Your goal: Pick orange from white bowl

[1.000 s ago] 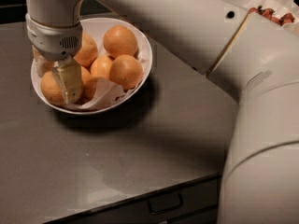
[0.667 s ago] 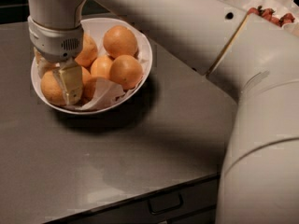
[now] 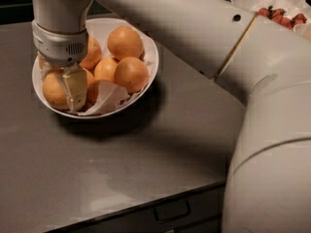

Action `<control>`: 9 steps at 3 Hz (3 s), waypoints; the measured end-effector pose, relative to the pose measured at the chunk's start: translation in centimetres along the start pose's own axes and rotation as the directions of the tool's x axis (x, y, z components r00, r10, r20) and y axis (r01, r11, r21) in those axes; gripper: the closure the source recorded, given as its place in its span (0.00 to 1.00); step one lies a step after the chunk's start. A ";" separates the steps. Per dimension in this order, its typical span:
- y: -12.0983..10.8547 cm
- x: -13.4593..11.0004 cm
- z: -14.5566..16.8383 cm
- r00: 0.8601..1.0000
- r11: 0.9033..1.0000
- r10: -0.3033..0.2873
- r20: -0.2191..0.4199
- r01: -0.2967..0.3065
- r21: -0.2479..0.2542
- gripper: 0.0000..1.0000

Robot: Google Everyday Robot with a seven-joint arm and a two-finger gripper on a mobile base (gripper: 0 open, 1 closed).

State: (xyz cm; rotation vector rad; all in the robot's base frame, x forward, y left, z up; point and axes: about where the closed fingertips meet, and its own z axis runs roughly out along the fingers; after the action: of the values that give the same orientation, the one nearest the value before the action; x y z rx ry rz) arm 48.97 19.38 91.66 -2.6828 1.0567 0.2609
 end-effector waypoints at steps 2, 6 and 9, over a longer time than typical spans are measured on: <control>0.0 0.0 0.0 1.000 1.000 -0.003 0.003 0.003 0.001 0.80; -0.4 -2.1 -3.1 0.999 0.997 -0.016 -0.049 0.019 0.081 1.00; 1.6 -4.0 -8.2 0.992 0.980 0.021 -0.127 0.005 0.201 1.00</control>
Offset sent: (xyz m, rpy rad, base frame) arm -0.0001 0.0002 0.0001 0.0029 0.0001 0.0024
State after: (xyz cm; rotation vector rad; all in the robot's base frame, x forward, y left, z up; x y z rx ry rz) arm 45.61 18.50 100.23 -2.5418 1.0684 -0.0183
